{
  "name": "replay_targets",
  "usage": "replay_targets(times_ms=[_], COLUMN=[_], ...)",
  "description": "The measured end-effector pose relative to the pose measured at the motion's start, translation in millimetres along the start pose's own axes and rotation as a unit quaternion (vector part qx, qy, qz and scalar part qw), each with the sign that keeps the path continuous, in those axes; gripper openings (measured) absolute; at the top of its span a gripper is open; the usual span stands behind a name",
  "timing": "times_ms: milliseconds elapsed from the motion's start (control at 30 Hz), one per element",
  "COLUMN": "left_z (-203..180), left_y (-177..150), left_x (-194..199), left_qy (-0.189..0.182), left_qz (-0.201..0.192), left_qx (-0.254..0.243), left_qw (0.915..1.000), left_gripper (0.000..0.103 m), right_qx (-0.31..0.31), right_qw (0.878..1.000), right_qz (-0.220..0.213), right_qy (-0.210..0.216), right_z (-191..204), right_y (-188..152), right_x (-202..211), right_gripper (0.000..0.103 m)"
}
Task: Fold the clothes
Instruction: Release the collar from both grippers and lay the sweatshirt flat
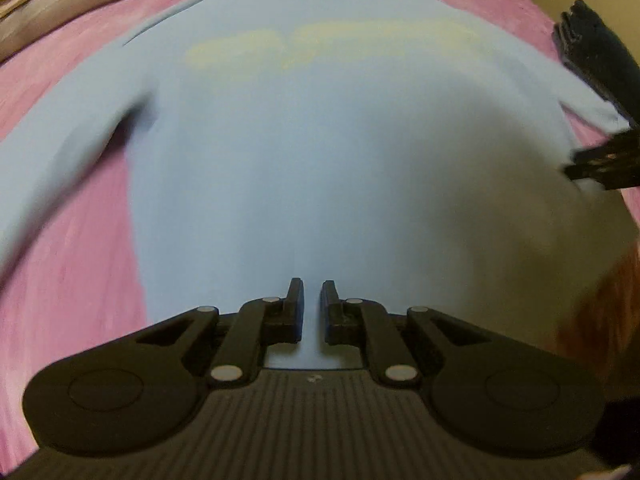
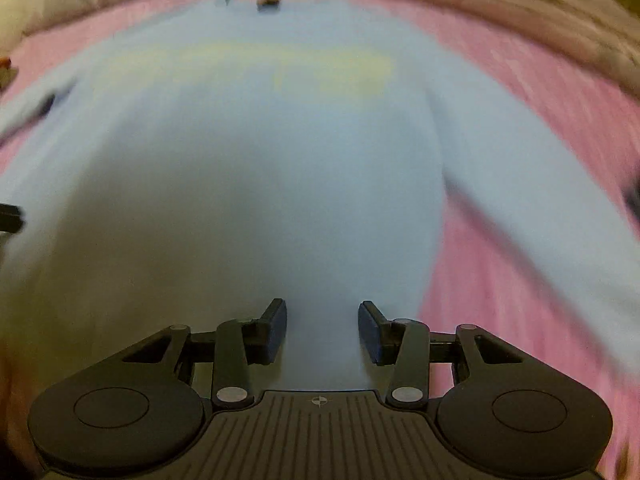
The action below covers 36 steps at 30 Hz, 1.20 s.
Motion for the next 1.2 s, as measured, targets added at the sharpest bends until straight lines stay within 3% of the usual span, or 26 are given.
replay_targets(times_ms=[133, 233, 333, 367, 433, 500, 567, 600, 733, 833, 967, 1000, 1033, 1067, 1200], left_z=[6.8, 2.4, -2.8, -5.3, -8.4, -11.4, -15.3, -14.8, -13.5, -14.2, -21.7, -23.0, -24.5, -26.7, -33.6], left_y=[-40.9, -24.5, -1.3, 2.9, -3.1, -19.8, -36.9, -42.6, -64.4, -50.5, -10.6, -0.8, 8.9, 17.9, 33.5], left_x=[34.1, 50.4, 50.4, 42.9, 24.5, 15.9, 14.4, 17.8, 32.5, 52.5, 84.4, 93.8, 103.4, 113.8, 151.7], left_qy=[0.028, 0.038, 0.028, 0.021, 0.009, 0.013, 0.019, 0.023, 0.041, 0.057, 0.065, 0.068, 0.071, 0.075, 0.080], left_qz=[0.011, -0.034, -0.086, -0.092, -0.072, -0.042, -0.021, -0.008, 0.041, 0.028, -0.013, -0.022, -0.031, -0.040, -0.067], left_qx=[0.085, 0.083, 0.094, 0.099, 0.112, 0.114, 0.113, 0.128, 0.187, 0.211, 0.209, 0.209, 0.208, 0.209, 0.214], left_qw=[0.9959, 0.9952, 0.9914, 0.9906, 0.9911, 0.9925, 0.9932, 0.9915, 0.9807, 0.9754, 0.9756, 0.9754, 0.9750, 0.9742, 0.9712], left_gripper=[0.006, 0.007, 0.007, 0.007, 0.008, 0.008, 0.008, 0.008, 0.008, 0.009, 0.016, 0.016, 0.016, 0.018, 0.028], right_qx=[-0.042, -0.081, -0.099, -0.109, -0.131, -0.116, -0.146, -0.161, -0.167, -0.191, -0.212, -0.208, -0.203, -0.198, -0.180], right_qw=[0.999, 0.996, 0.995, 0.994, 0.991, 0.993, 0.988, 0.985, 0.979, 0.973, 0.972, 0.974, 0.976, 0.978, 0.982], right_qz=[0.016, 0.025, -0.022, -0.019, -0.012, 0.034, 0.044, 0.054, 0.119, 0.126, 0.096, 0.086, 0.075, 0.064, 0.041], right_qy=[-0.006, -0.012, -0.008, -0.004, 0.003, -0.018, 0.003, 0.012, -0.016, -0.025, -0.006, -0.001, 0.005, 0.010, 0.032], right_z=[-13.6, -23.2, -14.3, -11.3, -5.4, -2.6, -8.8, -12.2, -30.2, -44.9, -54.9, -51.8, -48.6, -45.3, -31.4], right_y=[-26.1, -36.9, -14.5, -17.8, -24.8, -50.5, -64.2, -71.9, -94.0, -83.0, -45.2, -34.2, -23.1, -12.1, 16.7], right_x=[25.0, 42.6, 50.6, 47.3, 40.6, 28.9, 33.8, 37.5, 47.8, 63.8, 96.4, 105.7, 115.0, 124.3, 156.9], right_gripper=[0.044, 0.044, 0.044, 0.044, 0.044, 0.044, 0.044, 0.044, 0.044, 0.044, 0.045, 0.057, 0.083, 0.092, 0.094])
Point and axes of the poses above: each gripper's, at about its wrist camera, not at the fingertips, and x roughly against the way its jaws point, z to its left, y to its top, the point moved 10 cm from there along -x, roughly the way its jaws point, and after that the axes turned 13 degrees about -y, right-handed, at the moved point
